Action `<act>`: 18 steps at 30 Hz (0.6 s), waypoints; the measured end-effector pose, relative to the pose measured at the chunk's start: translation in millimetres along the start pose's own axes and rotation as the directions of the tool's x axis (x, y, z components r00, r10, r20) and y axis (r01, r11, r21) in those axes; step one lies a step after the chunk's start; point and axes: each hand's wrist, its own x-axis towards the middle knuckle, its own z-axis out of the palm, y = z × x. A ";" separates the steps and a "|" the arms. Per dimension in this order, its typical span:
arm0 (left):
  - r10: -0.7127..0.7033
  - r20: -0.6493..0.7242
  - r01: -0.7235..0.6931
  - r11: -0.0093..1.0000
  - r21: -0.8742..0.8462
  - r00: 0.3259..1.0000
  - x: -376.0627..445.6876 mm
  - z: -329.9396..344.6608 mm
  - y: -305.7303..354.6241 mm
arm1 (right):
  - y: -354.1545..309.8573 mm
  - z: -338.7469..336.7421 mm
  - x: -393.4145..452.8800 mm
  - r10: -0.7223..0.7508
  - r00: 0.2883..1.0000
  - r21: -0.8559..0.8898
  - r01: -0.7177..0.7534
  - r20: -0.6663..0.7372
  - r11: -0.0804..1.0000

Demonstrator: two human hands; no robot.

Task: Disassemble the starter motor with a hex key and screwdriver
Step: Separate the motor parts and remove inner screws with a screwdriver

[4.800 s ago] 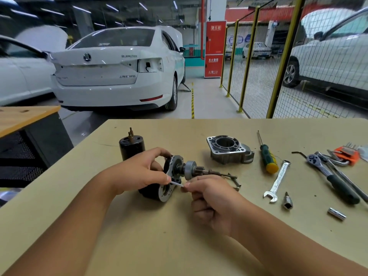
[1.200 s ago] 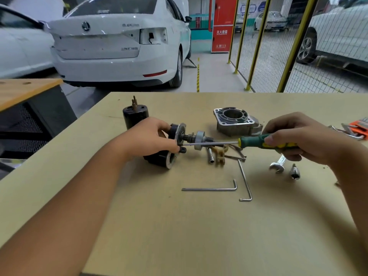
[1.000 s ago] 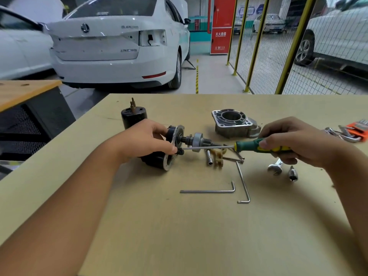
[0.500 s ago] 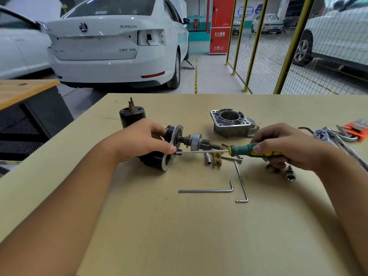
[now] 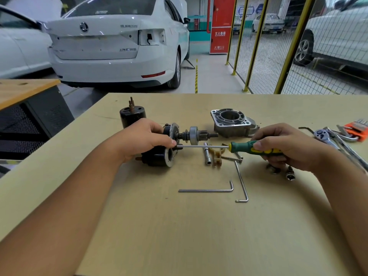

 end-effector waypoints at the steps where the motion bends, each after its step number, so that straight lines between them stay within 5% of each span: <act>1: 0.001 0.002 -0.001 1.000 0.000 1.000 0.1 -0.3 -0.3 | 0.2 0.1 -0.1 0.001 1.000 0.001 -0.001 -0.001 1.000; 18: -0.025 -0.013 0.025 1.000 0.004 1.000 2.4 0.1 -1.0 | -10.6 -0.2 -6.3 -0.111 0.994 -0.134 0.108 -0.011 0.985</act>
